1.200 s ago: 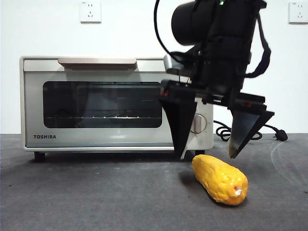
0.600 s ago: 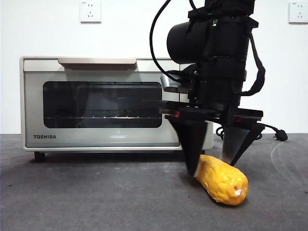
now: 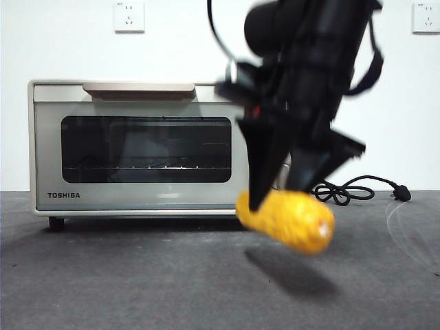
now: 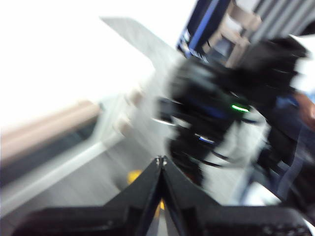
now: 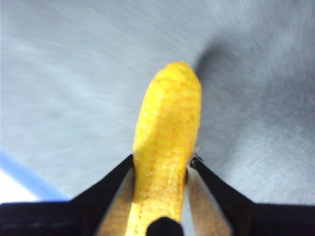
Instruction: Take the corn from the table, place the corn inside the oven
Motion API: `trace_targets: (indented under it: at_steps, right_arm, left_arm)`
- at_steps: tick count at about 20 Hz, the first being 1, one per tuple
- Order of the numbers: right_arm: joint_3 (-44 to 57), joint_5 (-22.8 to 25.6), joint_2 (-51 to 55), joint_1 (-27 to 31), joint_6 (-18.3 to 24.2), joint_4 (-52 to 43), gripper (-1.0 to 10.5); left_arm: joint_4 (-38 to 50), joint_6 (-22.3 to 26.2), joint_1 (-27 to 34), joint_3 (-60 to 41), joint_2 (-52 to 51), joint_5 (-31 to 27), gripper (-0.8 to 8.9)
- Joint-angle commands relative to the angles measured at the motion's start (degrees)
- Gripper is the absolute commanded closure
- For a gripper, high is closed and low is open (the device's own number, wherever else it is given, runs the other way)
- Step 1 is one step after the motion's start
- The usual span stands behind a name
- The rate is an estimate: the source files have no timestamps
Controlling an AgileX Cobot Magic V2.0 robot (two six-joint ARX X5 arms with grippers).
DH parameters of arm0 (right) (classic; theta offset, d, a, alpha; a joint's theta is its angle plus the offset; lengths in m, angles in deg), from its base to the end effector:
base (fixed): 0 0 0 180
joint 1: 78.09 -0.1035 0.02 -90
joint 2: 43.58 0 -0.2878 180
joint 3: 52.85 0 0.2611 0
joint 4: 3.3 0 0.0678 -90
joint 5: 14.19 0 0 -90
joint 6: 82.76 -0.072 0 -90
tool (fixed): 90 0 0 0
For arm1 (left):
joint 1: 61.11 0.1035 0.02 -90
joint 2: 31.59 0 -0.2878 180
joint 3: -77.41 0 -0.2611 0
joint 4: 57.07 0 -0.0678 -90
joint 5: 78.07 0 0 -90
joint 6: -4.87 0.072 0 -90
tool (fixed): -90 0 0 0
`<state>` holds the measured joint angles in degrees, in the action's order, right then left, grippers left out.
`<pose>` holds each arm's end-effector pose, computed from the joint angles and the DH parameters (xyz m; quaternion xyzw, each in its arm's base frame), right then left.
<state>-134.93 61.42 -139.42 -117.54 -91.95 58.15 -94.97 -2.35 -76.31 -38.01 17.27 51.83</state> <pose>0.2496 0.2286 0.1947 -0.0754 0.6225 0.3098 0.7147 0.1770 -0.0959 0.3445 -0.0958 0.2161 -0.4412 0.8657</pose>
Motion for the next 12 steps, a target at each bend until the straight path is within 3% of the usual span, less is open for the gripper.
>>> trace_targets:
  at_steps: [1, 3, 12]
  right_arm:
    - [0.04, -0.66, 4.7, -1.07, -0.02, -0.09, 9.5]
    - [0.04, -0.63, 9.57, -1.55, -0.26, -0.07, 9.5]
    - [0.04, -0.61, 31.23, -1.9, -2.78, 0.28, 9.5]
  left_arm:
    - [3.93, -1.88, -0.17, 0.04, 0.59, -4.39, 8.19]
    - [6.84, -2.27, -0.17, 0.04, 1.6, -7.08, 8.19]
    - [11.63, -2.03, -0.22, 1.29, 14.6, -7.15, 8.19]
